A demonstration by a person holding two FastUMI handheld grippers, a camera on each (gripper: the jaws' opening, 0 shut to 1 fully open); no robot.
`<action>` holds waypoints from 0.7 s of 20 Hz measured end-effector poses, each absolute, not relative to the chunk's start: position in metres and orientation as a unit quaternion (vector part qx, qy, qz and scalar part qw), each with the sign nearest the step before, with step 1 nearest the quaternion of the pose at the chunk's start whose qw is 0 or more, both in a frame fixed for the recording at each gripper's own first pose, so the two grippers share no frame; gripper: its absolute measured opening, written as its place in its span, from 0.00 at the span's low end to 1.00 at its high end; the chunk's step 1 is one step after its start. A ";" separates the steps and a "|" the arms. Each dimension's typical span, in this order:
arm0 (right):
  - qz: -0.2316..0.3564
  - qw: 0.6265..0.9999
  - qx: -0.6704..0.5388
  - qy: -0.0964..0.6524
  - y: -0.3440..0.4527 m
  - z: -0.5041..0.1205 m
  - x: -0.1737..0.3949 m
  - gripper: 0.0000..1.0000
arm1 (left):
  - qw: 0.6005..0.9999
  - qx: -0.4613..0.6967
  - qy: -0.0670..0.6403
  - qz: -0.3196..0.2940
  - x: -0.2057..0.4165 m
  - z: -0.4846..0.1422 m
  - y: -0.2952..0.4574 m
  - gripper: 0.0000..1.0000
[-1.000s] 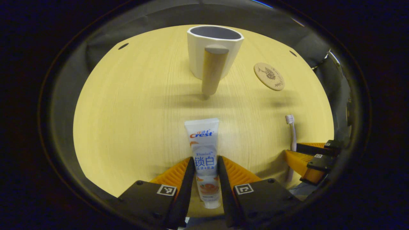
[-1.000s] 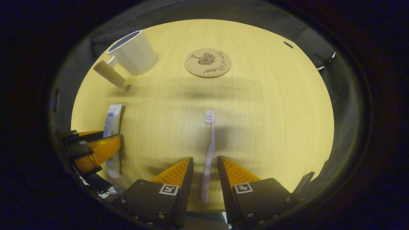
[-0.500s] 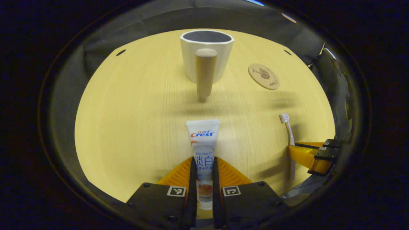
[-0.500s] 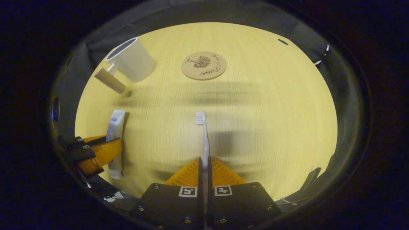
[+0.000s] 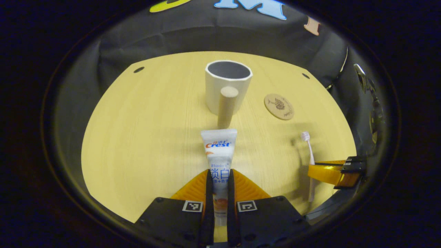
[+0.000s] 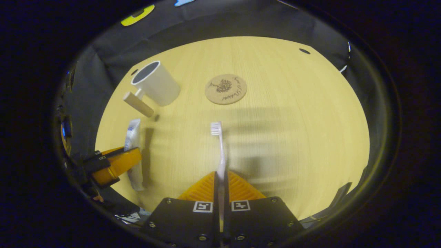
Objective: Put the toothbrush and toothpaste on the desktop into the cup, then pick up the cup and place it on the coaster on the desktop.
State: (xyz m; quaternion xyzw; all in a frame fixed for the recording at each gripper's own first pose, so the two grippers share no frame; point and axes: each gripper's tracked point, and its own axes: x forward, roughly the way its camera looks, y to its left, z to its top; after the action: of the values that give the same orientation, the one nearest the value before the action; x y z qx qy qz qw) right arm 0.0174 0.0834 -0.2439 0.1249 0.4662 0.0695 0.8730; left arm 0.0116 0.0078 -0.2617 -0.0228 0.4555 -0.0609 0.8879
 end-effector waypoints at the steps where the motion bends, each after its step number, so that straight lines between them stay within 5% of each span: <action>1: 0.078 0.880 0.132 0.450 0.086 -0.235 0.019 0.06 | 0.895 -0.026 0.441 -0.060 0.015 -0.253 0.009 0.22; 14: 0.133 0.952 0.139 0.239 0.101 -0.111 0.062 0.05 | 0.979 -0.077 0.182 -0.040 0.081 -0.095 0.051 0.22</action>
State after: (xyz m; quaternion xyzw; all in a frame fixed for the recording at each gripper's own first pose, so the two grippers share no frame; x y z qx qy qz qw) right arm 0.0619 0.1014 -0.1111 0.1385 0.2388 0.1326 0.9519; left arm 0.0809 0.0514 -0.0949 -0.0772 0.1819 -0.0396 0.9795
